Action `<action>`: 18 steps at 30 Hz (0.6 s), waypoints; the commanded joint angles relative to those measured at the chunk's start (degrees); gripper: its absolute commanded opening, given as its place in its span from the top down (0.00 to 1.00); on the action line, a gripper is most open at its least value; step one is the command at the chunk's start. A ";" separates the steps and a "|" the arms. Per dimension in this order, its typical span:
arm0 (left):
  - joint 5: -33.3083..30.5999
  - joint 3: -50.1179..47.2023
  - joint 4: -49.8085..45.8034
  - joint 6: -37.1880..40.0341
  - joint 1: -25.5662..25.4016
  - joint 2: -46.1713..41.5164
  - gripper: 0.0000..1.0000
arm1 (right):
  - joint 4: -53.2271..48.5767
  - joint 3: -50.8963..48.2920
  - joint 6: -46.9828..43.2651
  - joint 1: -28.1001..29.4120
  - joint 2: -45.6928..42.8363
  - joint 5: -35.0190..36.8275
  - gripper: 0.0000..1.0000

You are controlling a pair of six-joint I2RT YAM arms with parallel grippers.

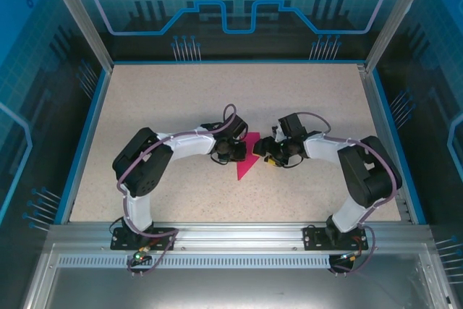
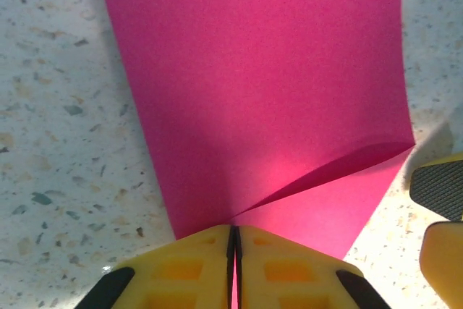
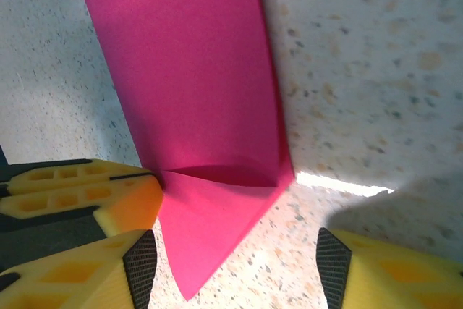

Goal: Fold a paper plane with a square sheet of paper (pick it up from the middle)
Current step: Fourth fold the wing at the center of the table.

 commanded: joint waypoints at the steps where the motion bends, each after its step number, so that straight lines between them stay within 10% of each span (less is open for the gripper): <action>1: -1.67 1.07 -2.16 0.38 -0.07 0.98 0.88 | 1.36 1.32 0.73 1.47 1.31 -1.46 0.39; 18: -1.68 0.79 -2.09 0.70 -0.01 1.16 0.89 | 6.94 2.14 1.26 1.69 4.73 -5.28 0.58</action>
